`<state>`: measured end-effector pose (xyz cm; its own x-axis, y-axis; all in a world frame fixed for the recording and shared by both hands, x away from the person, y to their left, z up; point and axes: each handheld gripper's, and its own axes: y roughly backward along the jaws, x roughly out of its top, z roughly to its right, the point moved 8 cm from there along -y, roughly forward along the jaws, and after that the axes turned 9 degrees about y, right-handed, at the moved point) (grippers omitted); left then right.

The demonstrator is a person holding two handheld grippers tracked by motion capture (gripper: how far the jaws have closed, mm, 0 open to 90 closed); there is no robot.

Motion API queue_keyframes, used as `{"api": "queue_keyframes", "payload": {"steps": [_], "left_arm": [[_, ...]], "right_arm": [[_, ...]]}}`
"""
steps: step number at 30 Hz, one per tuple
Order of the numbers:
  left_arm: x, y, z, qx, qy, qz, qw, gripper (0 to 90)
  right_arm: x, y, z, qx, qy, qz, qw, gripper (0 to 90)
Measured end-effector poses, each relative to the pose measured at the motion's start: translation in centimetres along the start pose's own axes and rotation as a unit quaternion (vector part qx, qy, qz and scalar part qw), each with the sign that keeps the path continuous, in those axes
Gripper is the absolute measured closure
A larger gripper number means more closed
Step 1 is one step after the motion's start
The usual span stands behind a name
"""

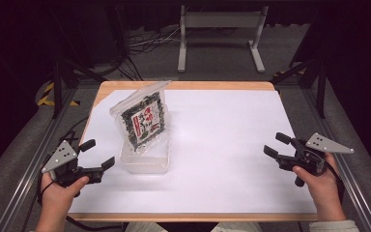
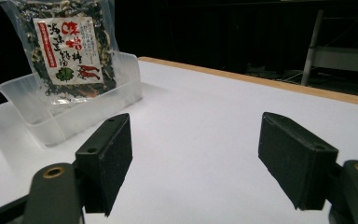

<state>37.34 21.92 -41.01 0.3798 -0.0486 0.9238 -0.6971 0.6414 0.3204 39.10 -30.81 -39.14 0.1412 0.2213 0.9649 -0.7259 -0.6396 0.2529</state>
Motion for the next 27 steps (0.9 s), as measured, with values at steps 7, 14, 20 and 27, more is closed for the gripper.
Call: {"api": "queue_keyframes", "payload": {"steps": [7, 14, 20, 27], "left_arm": [[-3.1, -1.0, -0.3, -0.002, -0.001, -0.025, 0.9997, 8.3], [-5.3, -1.8, -0.7, -0.010, 0.006, -0.035, 0.9993, 7.4], [-6.1, -2.4, -0.6, -0.020, 0.037, -0.028, 0.9987, 7.0], [-6.5, -2.7, -0.7, -0.021, 0.031, -0.017, 0.9992, 6.5]], "right_arm": [[-1.7, 0.1, 0.2, -0.005, -0.002, -0.004, 1.0000, 26.9], [-3.3, 0.2, 0.3, -0.008, -0.011, -0.003, 0.9999, 27.2], [-5.7, -0.1, 0.4, -0.008, -0.019, -0.019, 0.9996, 30.0], [-7.6, -0.7, -0.6, 0.003, -0.009, -0.049, 0.9987, 31.0]]}}
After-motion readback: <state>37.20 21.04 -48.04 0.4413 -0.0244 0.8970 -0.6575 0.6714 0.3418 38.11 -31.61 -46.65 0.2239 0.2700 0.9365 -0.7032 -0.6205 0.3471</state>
